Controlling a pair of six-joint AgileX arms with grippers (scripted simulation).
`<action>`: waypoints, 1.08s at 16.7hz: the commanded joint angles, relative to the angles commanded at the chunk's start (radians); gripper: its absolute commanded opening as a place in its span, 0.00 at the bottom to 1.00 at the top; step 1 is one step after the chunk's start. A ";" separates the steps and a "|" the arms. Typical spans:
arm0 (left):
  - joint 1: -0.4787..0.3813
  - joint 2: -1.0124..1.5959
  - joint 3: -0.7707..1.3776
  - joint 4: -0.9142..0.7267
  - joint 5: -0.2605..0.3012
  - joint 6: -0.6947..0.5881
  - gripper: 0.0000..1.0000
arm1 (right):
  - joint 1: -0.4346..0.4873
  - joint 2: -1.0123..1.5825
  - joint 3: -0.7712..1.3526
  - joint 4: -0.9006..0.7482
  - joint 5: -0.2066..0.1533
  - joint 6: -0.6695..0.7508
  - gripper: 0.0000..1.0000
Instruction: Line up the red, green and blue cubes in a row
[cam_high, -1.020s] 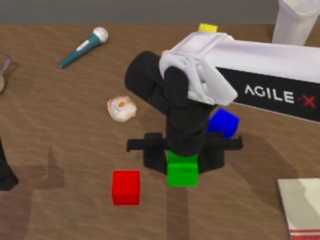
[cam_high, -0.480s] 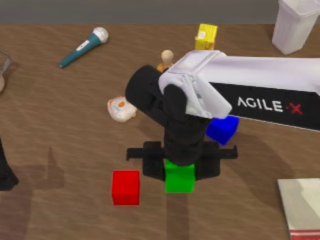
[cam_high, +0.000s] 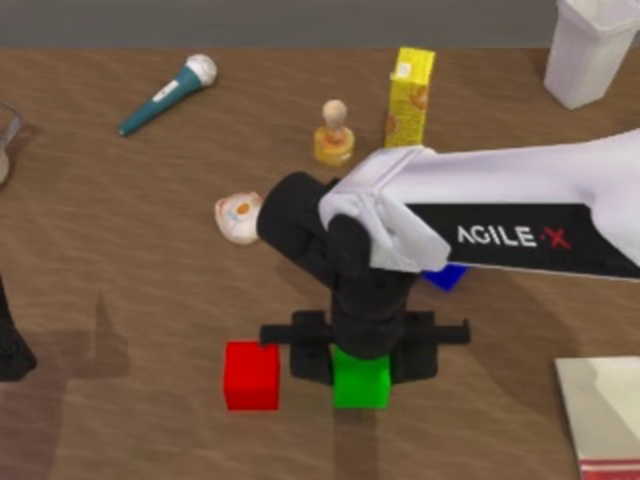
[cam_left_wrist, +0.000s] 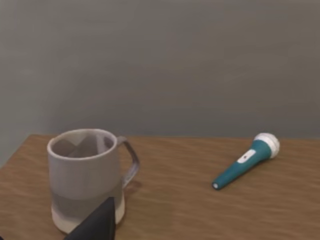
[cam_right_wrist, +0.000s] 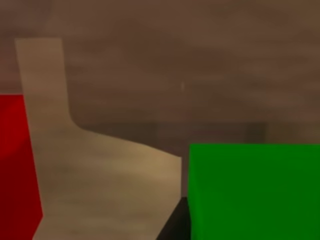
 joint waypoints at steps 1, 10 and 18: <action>0.000 0.000 0.000 0.000 0.000 0.000 1.00 | 0.000 0.000 0.000 0.000 0.000 0.000 0.08; 0.000 0.000 0.000 0.000 0.000 0.000 1.00 | 0.000 0.000 0.000 0.000 0.000 0.000 0.75; 0.000 0.000 0.000 0.000 0.000 0.000 1.00 | 0.000 0.000 0.000 0.000 0.000 0.000 1.00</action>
